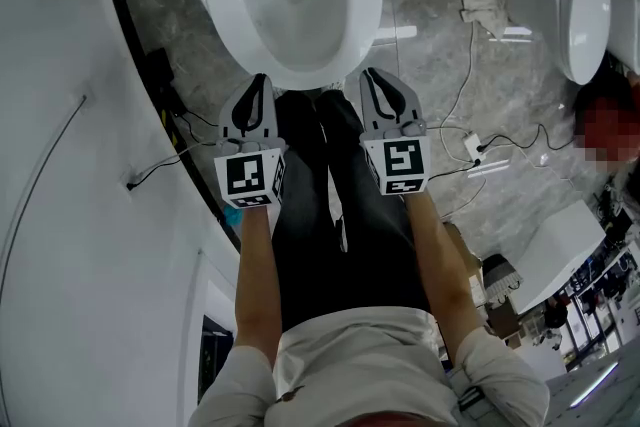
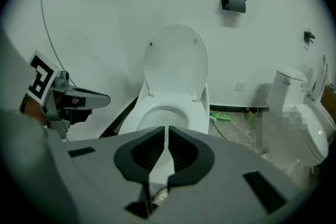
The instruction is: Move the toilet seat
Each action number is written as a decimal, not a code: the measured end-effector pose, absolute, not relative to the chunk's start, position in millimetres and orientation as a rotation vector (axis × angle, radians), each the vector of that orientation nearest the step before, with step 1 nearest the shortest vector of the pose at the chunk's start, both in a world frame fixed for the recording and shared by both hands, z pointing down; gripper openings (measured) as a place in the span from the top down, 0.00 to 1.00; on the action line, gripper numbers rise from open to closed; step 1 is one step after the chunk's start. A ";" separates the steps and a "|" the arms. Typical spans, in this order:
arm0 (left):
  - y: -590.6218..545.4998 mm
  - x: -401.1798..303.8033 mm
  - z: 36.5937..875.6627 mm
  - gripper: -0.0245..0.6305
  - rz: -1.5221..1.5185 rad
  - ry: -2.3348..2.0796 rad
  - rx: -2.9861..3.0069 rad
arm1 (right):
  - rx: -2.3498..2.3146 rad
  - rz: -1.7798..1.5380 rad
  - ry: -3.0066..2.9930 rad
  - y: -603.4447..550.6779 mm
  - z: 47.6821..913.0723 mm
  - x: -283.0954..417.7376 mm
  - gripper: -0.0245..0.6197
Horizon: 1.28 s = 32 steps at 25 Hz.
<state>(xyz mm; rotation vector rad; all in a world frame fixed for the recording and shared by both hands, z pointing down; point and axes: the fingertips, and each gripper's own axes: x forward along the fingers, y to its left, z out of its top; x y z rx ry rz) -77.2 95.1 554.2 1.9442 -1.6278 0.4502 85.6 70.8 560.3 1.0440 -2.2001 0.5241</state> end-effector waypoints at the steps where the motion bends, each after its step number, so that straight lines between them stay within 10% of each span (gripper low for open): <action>1: 95.6 -77.2 558.2 0.92 0.456 -1.624 1.939 | 1.043 0.527 -2.196 70.6 564.6 86.1 0.92; 23: 108.1 -82.0 643.0 0.91 0.513 -1.534 1.810 | 1.055 0.683 -2.038 73.8 652.3 95.0 0.79; 32: 120.1 -86.4 680.2 0.70 0.539 -1.481 1.736 | 1.046 0.713 -1.986 78.9 679.8 100.8 0.70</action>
